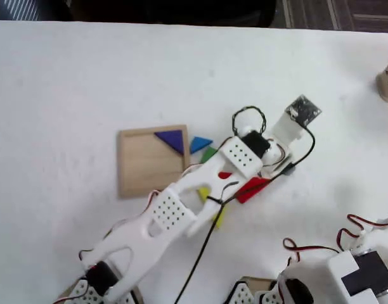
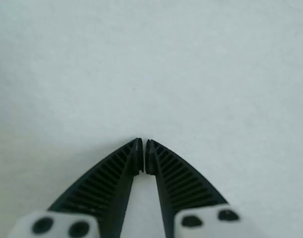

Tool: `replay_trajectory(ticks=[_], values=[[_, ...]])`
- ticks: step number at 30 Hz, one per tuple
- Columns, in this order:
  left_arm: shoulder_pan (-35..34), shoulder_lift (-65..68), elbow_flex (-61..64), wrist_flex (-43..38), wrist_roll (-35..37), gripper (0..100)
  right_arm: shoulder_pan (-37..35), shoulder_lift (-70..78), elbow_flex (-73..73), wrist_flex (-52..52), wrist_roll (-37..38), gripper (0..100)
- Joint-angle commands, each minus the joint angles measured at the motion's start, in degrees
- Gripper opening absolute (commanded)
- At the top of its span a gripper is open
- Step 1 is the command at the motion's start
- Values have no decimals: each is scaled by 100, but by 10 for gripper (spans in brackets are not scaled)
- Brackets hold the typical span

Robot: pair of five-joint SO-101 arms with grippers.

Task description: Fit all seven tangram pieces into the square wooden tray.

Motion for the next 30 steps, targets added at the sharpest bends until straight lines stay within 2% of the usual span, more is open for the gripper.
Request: replay_trajectory(ticks=[1,6,13,25,30], values=[[92,-163,-44,185,-88,278,-40,-119,123,163,79,17],[119,-154,-62,396,-88,264,-31,-119,132,303,343,17],[171,-136,-62,229,-352,82,-31,-127,114,479,466,17],[207,-136,-62,246,-369,87,57,-127,88,444,466,17],[171,-189,-62,545,-378,87,57,-127,88,444,466,17]])
